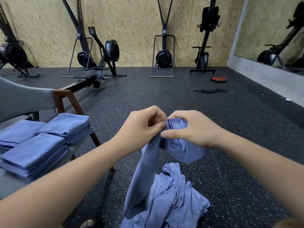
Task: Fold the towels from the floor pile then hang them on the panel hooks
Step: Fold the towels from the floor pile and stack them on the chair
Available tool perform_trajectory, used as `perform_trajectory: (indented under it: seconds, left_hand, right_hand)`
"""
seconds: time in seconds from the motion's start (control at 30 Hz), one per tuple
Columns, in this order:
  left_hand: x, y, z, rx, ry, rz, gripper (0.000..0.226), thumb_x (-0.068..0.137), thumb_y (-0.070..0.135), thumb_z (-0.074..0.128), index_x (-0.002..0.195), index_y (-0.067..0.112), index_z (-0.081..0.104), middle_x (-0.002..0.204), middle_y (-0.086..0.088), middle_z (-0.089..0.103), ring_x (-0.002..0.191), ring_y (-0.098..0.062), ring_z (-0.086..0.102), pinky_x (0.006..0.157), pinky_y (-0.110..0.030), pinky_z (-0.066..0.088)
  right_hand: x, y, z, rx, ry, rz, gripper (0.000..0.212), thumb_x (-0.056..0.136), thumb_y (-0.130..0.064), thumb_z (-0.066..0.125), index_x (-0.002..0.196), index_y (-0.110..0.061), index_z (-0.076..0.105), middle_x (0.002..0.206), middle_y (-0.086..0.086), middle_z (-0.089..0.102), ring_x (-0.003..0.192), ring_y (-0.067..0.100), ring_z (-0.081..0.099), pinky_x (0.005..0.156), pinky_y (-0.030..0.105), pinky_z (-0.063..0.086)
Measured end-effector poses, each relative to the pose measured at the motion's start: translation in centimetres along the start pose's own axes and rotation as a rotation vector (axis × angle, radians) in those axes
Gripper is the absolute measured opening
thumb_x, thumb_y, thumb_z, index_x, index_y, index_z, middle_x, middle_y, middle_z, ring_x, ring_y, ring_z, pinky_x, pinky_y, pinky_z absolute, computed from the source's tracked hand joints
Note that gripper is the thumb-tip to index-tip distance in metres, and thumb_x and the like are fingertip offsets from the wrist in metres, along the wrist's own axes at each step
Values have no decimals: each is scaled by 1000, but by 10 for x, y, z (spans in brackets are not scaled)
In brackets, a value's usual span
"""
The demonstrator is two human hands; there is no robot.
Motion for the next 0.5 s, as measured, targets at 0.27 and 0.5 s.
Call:
perform_trajectory:
  seconds: [0.27,0.5]
  left_hand:
    - [-9,-14,9,6,-28,-41,19,83,13,83,84,23,67,76,10,69,63,-7,58,64,-26,48]
    - [-20,-29,41,95,-129,-142,14,83,21,81,74,21,70,68,12,70,59,-1,56,63,-25,49]
  right_hand:
    - [8,-3,-5,-27,77,-55,13,93,-19,74,80,-20,71,74,-3,70,69,10,56,70,35,46]
    - [10,2,-33,41,207,-80,11,91,-18,69,81,-17,71,76,-2,71,74,19,62,72,35,49]
Point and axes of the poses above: each hand's wrist, its own x-axis towards the middle knuckle, its own z-axis out of the palm, y = z × x, the point moved 9 cm from there along x, towards the middle knuckle
